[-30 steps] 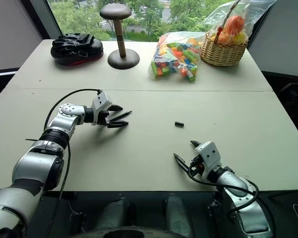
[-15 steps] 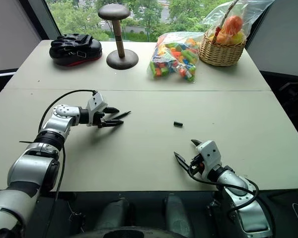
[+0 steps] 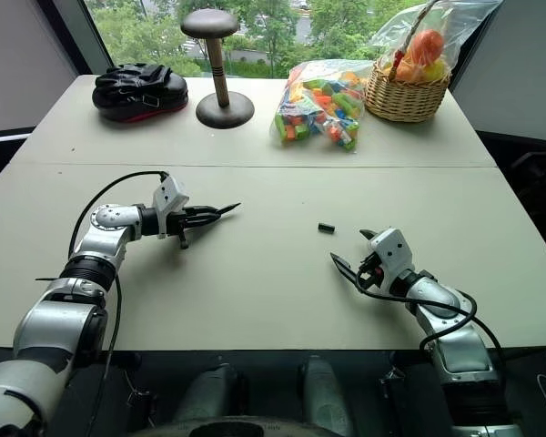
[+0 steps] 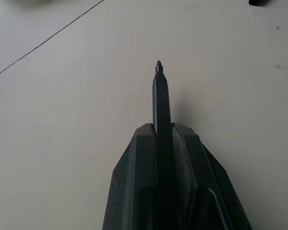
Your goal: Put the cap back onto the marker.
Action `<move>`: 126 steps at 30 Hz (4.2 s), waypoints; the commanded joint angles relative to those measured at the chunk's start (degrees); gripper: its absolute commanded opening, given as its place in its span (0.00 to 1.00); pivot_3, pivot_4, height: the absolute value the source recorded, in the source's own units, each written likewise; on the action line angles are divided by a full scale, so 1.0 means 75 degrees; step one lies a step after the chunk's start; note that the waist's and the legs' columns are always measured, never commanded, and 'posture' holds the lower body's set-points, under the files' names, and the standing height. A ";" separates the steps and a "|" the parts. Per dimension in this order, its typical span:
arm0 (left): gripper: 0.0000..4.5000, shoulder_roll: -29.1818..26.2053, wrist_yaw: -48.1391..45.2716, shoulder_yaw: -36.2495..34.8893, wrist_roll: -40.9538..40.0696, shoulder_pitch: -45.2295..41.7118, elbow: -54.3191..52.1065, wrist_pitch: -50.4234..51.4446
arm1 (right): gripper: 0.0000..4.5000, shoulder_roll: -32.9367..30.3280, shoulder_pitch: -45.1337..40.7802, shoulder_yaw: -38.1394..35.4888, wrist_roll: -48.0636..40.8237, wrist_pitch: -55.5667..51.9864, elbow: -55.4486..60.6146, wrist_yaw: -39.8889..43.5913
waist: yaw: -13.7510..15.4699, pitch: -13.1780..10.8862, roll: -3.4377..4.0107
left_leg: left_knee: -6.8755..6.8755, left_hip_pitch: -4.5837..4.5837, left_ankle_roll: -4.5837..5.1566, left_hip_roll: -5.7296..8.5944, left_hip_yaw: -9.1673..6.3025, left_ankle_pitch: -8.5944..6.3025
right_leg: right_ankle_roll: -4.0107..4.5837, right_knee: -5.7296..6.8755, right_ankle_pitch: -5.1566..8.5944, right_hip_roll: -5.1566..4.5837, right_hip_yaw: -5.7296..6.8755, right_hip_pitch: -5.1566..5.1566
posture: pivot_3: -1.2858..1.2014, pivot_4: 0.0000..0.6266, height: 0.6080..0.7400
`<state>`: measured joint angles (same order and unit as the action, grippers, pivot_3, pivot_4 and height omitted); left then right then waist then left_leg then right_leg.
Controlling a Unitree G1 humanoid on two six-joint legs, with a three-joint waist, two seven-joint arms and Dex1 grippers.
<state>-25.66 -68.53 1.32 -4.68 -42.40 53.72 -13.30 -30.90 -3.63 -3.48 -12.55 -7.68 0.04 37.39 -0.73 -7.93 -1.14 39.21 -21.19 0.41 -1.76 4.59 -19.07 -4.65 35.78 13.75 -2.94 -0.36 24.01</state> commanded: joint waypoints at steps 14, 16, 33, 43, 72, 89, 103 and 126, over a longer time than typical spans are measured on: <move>0.02 -0.0642 -0.0753 0.0078 -0.1322 0.2505 -0.5227 0.2654 | 1.00 -0.0259 -0.2502 0.0529 -0.0060 0.0876 -0.3383 0.3098 | -0.0016 -0.0004 0.0005 | 0.0001 -0.0005 -0.0005 -0.0018 0.0002 0.0003 | -0.0001 0.0032 0.0000 0.0007 -0.0019 0.0028 | 0.52 0.24 1.00; 0.02 -0.0689 -0.0656 0.0061 -0.1276 0.2701 -0.5291 0.2641 | 1.00 -0.0156 -0.2720 0.0536 -0.0055 0.0931 -0.3663 0.3204 | -0.0020 -0.0004 0.0005 | 0.0001 -0.0003 -0.0005 -0.0017 0.0005 0.0003 | 0.0000 0.0034 0.0000 0.0006 -0.0022 0.0028 | 0.52 0.24 1.00; 0.00 -0.0892 -0.0014 -0.0014 -0.1437 0.3504 -0.6246 0.2978 | 0.88 0.0218 -0.3768 0.0803 0.0457 0.1879 -0.5398 0.3606 | -0.0032 -0.0006 0.0008 | 0.0000 -0.0001 -0.0012 -0.0021 0.0014 0.0007 | 0.0001 0.0039 -0.0001 -0.0006 -0.0028 0.0031 | 0.52 0.24 1.00; 0.00 -0.0899 0.0070 0.0058 -0.1421 0.3385 -0.6161 0.2957 | 0.00 0.0009 -0.3737 0.0918 0.0846 0.2572 -0.5908 0.3691 | -0.0014 -0.0005 0.0006 | 0.0000 0.0017 -0.0029 -0.0010 0.0018 0.0017 | 0.0006 0.0039 0.0000 -0.0027 -0.0026 0.0012 | 0.52 0.24 1.00; 0.00 0.0783 -0.0227 0.1167 -0.0200 0.0267 -0.1582 -0.0453 | 0.00 -0.0278 -0.3326 0.0965 0.0526 0.1089 -0.2499 0.3760 | -0.0006 -0.0017 0.0009 | -0.0013 0.0070 -0.0020 0.0014 0.0015 0.0011 | 0.0002 0.0019 0.0000 -0.0061 -0.0005 -0.0047 | 0.52 0.24 1.00; 0.00 0.1342 -0.0217 0.1235 -0.0054 0.0096 -0.1263 -0.0690 | 0.00 -0.0228 -0.3007 0.1126 0.0479 0.0739 -0.1812 0.3671 | 0.0002 -0.0017 0.0009 | -0.0002 -0.0028 -0.0015 0.0011 0.0006 0.0009 | -0.0005 0.0018 -0.0003 -0.0044 0.0005 0.0042 | 0.52 0.24 1.00; 0.00 0.1558 -0.0326 0.1317 0.0108 0.0030 -0.1045 -0.0874 | 0.00 -0.0137 -0.2859 0.1222 0.0429 0.0650 -0.1524 0.3512 | 0.0005 -0.0017 0.0009 | -0.0002 -0.0029 -0.0015 0.0010 0.0002 0.0009 | -0.0005 0.0017 -0.0003 -0.0039 0.0006 0.0042 | 0.52 0.24 1.00; 0.00 0.1757 -0.0835 0.1896 0.1035 -0.0815 -0.0261 -0.1913 | 0.00 -0.0033 -0.3512 0.1854 0.0806 0.0954 -0.1097 0.3814 | 0.0007 -0.0017 0.0008 | -0.0001 -0.0030 -0.0015 0.0016 0.0001 0.0009 | -0.0004 0.0015 -0.0003 -0.0032 0.0008 0.0042 | 0.52 0.24 1.00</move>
<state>-14.20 -74.70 12.94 2.12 -47.27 51.95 -26.53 -32.60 -26.83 9.99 -5.07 -3.04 -11.82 65.94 -0.68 -8.06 -1.08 39.20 -21.42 0.30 -1.64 4.59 -19.01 -4.68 35.89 13.73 -3.17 -0.29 24.32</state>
